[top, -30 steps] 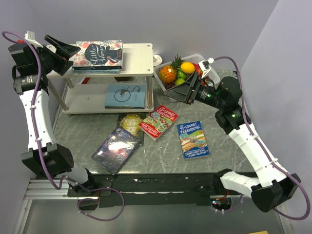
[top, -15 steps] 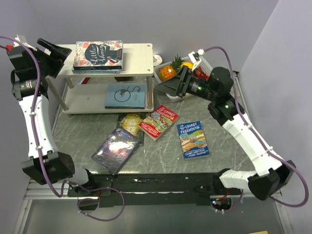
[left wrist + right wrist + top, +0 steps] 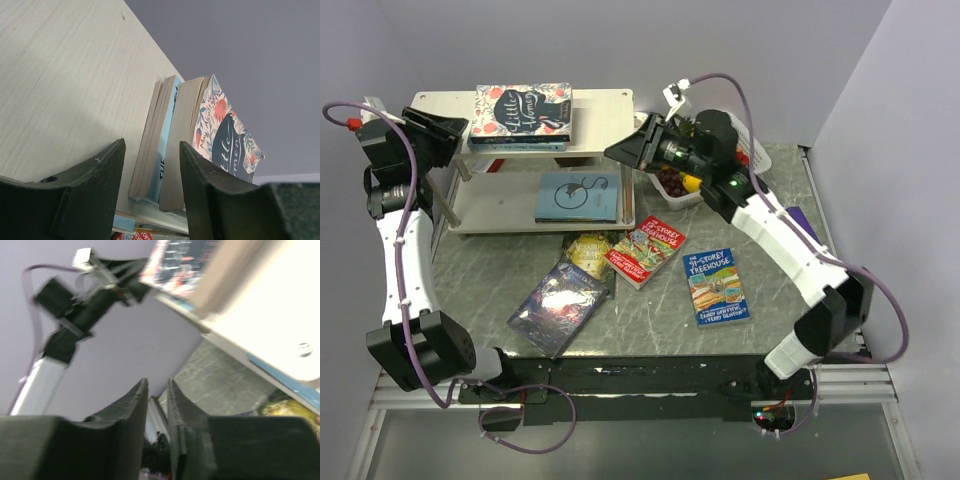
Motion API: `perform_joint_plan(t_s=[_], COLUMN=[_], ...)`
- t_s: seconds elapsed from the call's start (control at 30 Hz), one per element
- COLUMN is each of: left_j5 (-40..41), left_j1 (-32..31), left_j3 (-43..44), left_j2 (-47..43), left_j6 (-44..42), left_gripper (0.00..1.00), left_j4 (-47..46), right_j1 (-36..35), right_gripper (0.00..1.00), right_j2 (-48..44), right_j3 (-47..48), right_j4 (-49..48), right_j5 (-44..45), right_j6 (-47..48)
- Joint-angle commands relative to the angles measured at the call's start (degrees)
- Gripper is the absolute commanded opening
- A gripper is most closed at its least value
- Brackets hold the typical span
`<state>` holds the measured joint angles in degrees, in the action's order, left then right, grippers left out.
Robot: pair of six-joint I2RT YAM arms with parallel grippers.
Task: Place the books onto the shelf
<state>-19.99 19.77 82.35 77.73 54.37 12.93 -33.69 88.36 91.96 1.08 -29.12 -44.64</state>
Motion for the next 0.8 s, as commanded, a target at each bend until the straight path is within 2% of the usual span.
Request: perform_joint_plan(t_s=[0.0,0.17,0.4,0.77], left_j5=[1.44,4.07,3.73,1.97], left_j1=[-0.43,-0.43,-0.52,-0.43], left_j3=[0.09,0.97,0.45,-0.87], left_j2=[-2.59,-2.41,-1.97,-2.41], left_j6=[0.83,0.83,0.74,1.35], left_gripper=[0.52,0.54,0.55,0.54], left_j4=[-3.88,-1.77,-1.5,-2.73], right_j1=[-0.58,-0.93,-1.55,-3.57], right_gripper=[0.25,0.2,0.14,0.11], right_j2=[4.44,9.98,17.8,25.02], right_j3=[5.15,11.04,19.12,28.0], right_j4=[-3.45,-4.15,-1.53,3.14], right_j5=[6.18,6.01,4.69,2.58], right_j6=[0.53,-1.32,-2.99,-2.12])
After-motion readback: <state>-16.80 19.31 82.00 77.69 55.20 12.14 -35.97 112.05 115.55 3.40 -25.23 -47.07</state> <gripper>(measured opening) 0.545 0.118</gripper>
